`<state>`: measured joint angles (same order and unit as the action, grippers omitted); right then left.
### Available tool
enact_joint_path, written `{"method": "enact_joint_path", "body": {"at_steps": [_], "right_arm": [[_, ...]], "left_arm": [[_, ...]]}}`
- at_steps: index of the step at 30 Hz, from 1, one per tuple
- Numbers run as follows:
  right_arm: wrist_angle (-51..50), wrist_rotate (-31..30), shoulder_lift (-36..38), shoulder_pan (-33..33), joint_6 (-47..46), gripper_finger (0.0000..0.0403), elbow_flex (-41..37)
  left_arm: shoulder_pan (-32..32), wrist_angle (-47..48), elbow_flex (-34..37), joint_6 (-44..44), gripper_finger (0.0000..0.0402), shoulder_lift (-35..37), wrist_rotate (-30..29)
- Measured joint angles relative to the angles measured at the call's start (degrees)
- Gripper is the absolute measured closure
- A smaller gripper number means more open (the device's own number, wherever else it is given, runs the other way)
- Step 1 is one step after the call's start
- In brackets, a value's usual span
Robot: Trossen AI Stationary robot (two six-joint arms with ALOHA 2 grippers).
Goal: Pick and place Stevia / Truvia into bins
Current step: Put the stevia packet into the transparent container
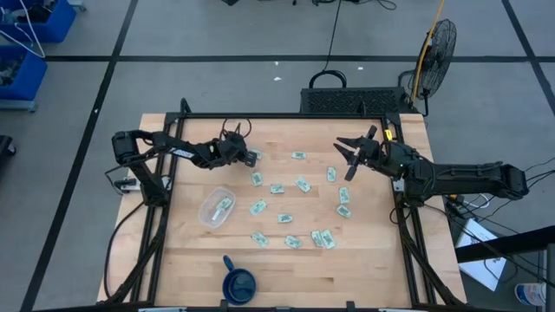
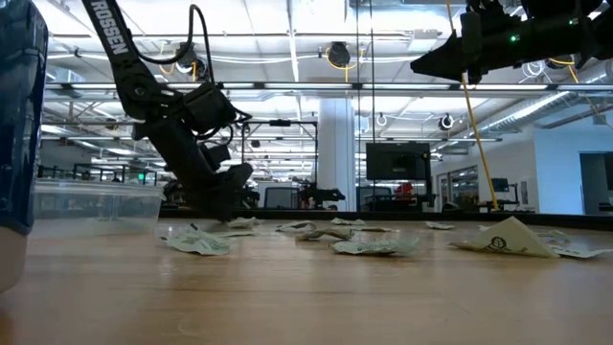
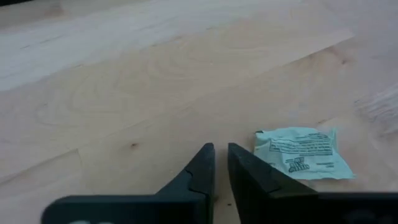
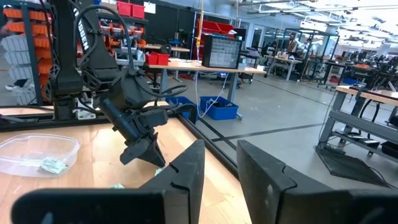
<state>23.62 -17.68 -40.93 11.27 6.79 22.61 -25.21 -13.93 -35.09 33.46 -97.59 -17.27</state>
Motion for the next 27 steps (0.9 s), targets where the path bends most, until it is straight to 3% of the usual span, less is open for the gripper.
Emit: {"method": "enact_joint_path", "body": {"at_steps": [5, 17, 27], "right_arm": [[-0.08, -0.01, 0.00, 0.00, 0.06, 0.0316, 0.00], [-1.73, -0.01, 0.00, 0.00, -0.28, 0.0316, 0.00], [0.86, -0.05, -0.02, 0.02, -0.19, 0.0316, 0.00]], "left_arm": [[0.11, -4.63, 0.02, 0.08, 0.0355, -0.16, 3.81], [0.75, -7.51, 0.02, 0.28, 0.0266, -0.68, 4.60], [1.44, -12.75, -0.16, -0.18, 0.0259, -6.60, 1.54]]}}
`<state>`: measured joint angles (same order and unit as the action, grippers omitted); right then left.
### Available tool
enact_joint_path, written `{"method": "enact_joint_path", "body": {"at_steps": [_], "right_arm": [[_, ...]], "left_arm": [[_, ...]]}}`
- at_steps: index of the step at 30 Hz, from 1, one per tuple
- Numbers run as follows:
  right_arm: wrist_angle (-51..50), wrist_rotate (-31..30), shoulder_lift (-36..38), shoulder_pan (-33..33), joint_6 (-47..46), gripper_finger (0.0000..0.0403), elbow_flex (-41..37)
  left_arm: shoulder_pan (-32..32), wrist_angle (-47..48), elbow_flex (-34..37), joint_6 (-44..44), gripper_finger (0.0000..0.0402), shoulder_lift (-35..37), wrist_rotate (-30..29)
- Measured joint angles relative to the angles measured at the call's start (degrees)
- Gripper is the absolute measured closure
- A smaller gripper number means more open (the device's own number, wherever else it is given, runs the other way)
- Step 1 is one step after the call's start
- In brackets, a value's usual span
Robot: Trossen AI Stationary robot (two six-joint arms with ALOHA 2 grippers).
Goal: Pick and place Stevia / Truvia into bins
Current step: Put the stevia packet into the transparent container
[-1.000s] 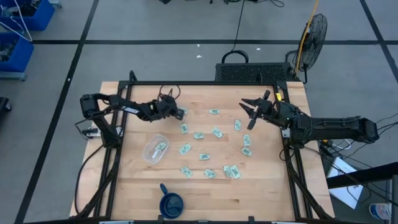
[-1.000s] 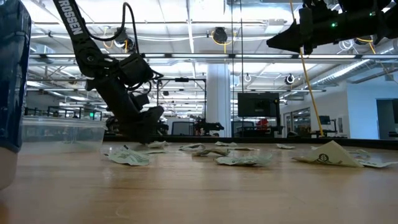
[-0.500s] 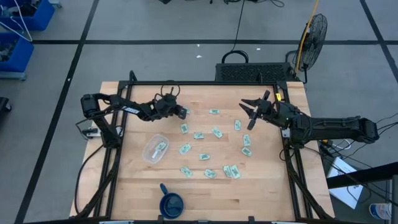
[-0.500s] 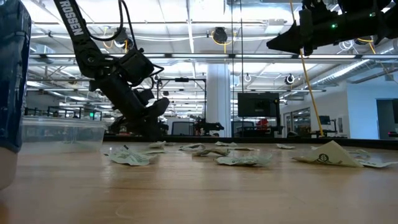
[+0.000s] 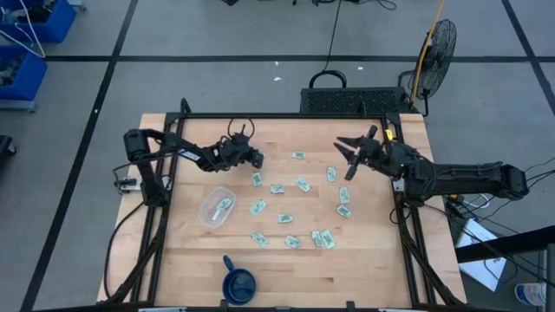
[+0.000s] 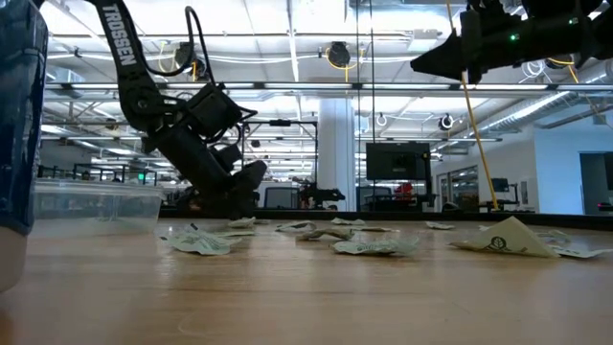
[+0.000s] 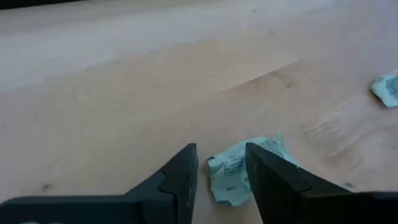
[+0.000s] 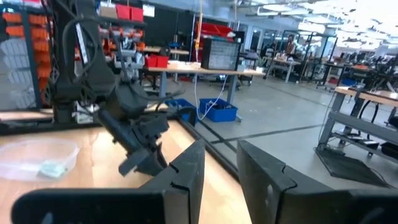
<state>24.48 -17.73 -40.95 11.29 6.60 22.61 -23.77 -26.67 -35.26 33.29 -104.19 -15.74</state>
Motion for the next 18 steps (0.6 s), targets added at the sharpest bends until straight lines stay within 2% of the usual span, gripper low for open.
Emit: {"method": "enact_joint_path", "body": {"at_steps": [3, 9, 14, 18], "right_arm": [[0.63, -0.01, 0.02, 0.00, 0.17, 0.0316, 0.00], [0.55, -0.05, 0.00, 0.00, 0.53, 0.0316, 0.00], [-0.41, -0.07, 0.00, 0.00, 0.17, 0.0316, 0.00], [-1.24, -0.11, 0.00, 0.00, 0.13, 0.0316, 0.00]], "left_arm": [[0.14, 0.47, -0.01, -0.08, 0.0283, -0.82, -0.65], [0.90, 1.68, 0.08, -3.26, 0.0382, 1.26, -0.20], [1.03, 2.87, 0.27, -4.31, 0.0387, 4.37, 2.32], [1.40, 8.16, 0.21, -4.55, 0.0395, 11.70, 6.17]]}}
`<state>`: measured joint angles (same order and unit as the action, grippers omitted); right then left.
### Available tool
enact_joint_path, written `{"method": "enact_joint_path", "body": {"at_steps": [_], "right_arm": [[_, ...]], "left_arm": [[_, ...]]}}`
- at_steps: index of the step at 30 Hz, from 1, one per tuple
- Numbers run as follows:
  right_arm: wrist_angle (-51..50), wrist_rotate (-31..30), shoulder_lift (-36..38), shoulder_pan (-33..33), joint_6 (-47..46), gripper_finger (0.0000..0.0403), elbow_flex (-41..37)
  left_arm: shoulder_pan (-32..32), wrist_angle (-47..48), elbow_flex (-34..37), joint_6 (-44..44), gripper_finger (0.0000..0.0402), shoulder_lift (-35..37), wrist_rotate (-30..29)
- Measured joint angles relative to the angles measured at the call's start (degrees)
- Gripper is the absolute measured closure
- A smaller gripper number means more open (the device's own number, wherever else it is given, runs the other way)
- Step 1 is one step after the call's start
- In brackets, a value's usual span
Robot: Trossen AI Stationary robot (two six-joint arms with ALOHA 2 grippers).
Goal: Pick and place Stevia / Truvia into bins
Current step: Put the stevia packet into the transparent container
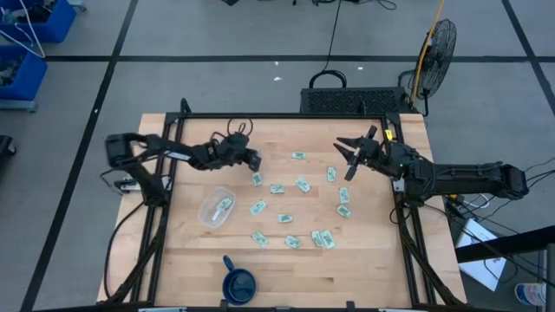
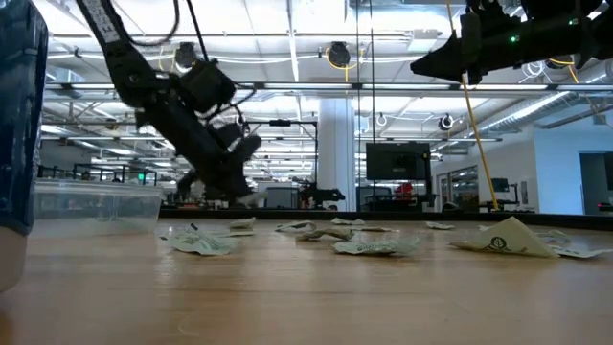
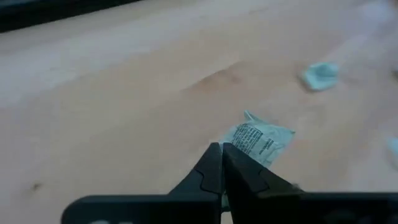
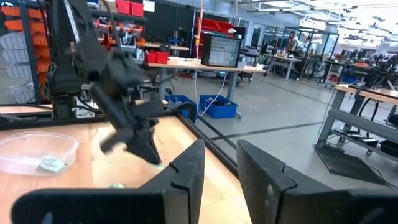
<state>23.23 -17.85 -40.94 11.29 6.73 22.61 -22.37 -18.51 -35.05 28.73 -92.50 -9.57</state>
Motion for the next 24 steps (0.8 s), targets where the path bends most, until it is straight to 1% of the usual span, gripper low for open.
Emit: {"method": "enact_joint_path", "body": {"at_steps": [3, 6, 8, 10, 13, 16, 20, 24], "right_arm": [[0.01, 0.00, 0.02, 0.00, 0.00, 0.0316, 0.00], [-0.03, -0.02, 0.00, 0.00, -0.01, 0.0316, 0.00], [-0.02, -0.02, 0.02, 0.00, 0.00, 0.0316, 0.00], [-0.01, -0.02, 0.01, 0.00, 0.00, 0.0316, 0.00], [-0.01, -0.02, 0.00, 0.00, 0.00, 0.0316, 0.00], [0.01, -0.02, 0.01, 0.00, -0.03, 0.0316, 0.00], [0.01, -0.02, 0.02, 0.00, -0.05, 0.0316, 0.00], [-0.02, -0.02, 0.02, 0.00, -1.08, 0.0316, 0.00]], "left_arm": [[1.63, 7.61, 0.00, -0.98, 0.0392, 7.61, 1.94], [4.99, 17.91, 0.00, -2.66, 0.0392, 16.31, 6.13], [8.67, 25.12, 0.00, -3.57, 0.0396, 21.81, 8.63], [13.44, 31.31, -0.01, -3.24, 0.0396, 26.87, 9.20], [22.35, 38.60, -0.02, 0.44, 0.0392, 32.10, 5.33], [32.16, 43.21, -0.02, 6.90, 0.0396, 33.75, -1.03], [42.98, 48.45, -0.02, 17.42, 0.0392, 32.00, -7.66], [49.37, 52.79, -0.02, 27.09, 0.0388, 28.90, -11.47]]}}
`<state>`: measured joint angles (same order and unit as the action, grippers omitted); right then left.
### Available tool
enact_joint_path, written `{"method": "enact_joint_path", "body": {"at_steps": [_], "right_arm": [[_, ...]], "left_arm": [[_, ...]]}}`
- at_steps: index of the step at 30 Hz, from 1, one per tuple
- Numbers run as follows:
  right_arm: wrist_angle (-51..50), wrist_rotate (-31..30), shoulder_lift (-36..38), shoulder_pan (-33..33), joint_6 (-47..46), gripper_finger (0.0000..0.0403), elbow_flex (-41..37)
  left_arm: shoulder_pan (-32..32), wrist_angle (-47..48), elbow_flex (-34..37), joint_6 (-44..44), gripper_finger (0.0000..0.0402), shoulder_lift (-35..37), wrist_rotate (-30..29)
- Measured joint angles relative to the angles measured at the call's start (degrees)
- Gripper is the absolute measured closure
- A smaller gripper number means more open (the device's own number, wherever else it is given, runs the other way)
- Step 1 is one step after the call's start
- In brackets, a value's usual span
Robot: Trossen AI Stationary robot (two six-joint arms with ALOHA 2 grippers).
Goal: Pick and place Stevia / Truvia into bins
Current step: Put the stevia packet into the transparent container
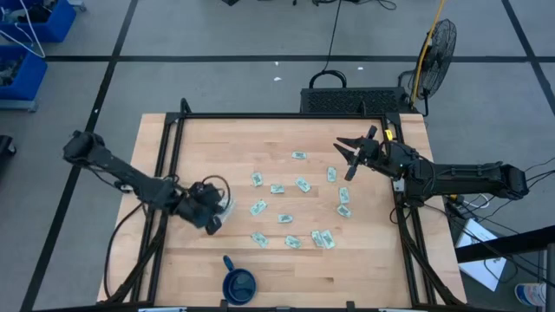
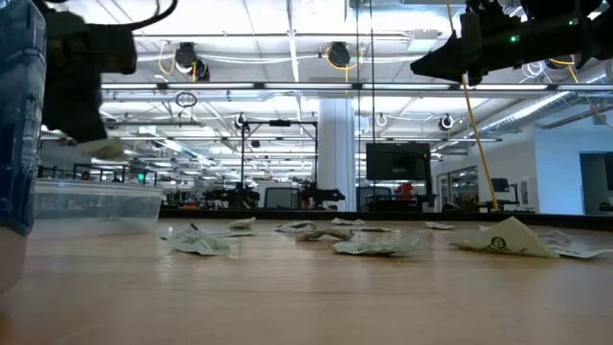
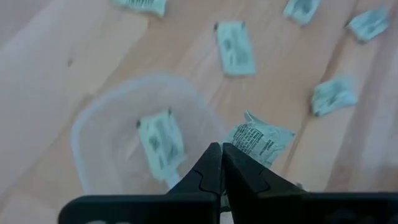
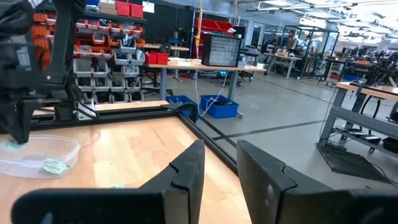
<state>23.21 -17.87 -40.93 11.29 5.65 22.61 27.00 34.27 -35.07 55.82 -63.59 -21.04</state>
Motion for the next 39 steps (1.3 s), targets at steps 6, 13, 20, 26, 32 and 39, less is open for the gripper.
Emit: {"method": "enact_joint_path", "body": {"at_steps": [6, 13, 20, 26, 32, 39], "right_arm": [[0.00, 0.00, -0.02, 0.00, -0.22, 0.0316, 0.00], [-0.43, -0.02, -0.01, 0.00, -0.45, 0.0316, 0.00], [-0.45, -0.02, 0.00, 0.00, -0.39, 0.0316, 0.00], [-0.90, 0.00, 0.00, 0.00, -0.45, 0.0316, 0.00], [-3.50, 0.02, -0.02, 0.00, -0.48, 0.0316, 0.00], [-7.70, 0.28, -3.81, 0.00, -3.28, 0.0316, 1.49]], "left_arm": [[3.17, 3.75, -0.02, 8.96, 0.0391, -4.80, 0.06], [3.93, 5.29, -0.02, 12.32, 0.0379, -11.45, 5.95], [3.89, 5.50, -0.02, 11.78, 0.0390, -13.05, 6.03], [3.83, 5.59, -0.02, 11.97, 0.0332, -13.05, 5.30], [3.78, 5.77, -0.02, 11.58, 0.0288, -13.04, 4.46], [2.16, 5.79, -0.02, 8.16, 0.0282, -11.15, 4.46]]}}
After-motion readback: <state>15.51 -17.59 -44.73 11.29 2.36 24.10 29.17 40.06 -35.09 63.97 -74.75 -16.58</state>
